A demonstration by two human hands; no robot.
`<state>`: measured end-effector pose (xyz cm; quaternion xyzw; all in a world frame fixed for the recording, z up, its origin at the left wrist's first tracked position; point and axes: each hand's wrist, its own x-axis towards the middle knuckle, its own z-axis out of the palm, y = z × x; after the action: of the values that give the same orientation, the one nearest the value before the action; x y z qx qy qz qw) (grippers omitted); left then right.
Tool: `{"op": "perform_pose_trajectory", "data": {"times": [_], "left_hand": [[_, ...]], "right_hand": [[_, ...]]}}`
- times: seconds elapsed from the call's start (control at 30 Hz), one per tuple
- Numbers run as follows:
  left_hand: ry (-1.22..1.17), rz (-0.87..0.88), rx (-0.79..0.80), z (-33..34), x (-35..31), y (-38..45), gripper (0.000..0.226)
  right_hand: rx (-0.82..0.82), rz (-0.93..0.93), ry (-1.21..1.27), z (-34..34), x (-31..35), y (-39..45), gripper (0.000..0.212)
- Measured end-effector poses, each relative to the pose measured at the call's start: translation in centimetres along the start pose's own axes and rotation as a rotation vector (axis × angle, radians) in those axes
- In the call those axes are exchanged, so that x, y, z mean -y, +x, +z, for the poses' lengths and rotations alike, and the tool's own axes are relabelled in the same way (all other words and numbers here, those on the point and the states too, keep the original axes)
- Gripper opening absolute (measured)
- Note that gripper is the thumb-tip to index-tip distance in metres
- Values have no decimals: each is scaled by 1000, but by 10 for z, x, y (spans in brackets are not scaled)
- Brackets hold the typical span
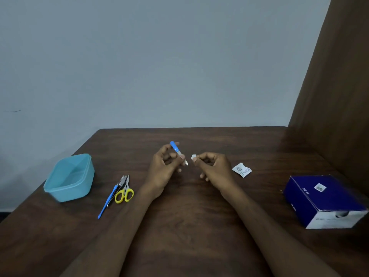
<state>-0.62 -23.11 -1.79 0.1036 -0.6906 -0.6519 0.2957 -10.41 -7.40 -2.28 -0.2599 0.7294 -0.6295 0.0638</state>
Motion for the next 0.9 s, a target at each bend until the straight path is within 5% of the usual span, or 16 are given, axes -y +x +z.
{"op": "perform_pose_trajectory", "data": {"times": [0.13,0.37,0.6,0.73,0.9], "left_hand": [[-66,28,-61,3,-3,-8,53],[135,40,-2,9,-13,-19,22],[774,233,13,-3,-24,-38,8],[839,87,34,-20,-38,-58,2],[587,-138,-94,-58,-66,-77,5]], "right_hand": [[-30,0,-27,3,1,-10,14],[-57,47,83,0,13,-16,4],[-105,67,198,-4,16,-16,6],[25,40,208,7,24,-29,3],[26,-42,158,8,32,-40,7]]}}
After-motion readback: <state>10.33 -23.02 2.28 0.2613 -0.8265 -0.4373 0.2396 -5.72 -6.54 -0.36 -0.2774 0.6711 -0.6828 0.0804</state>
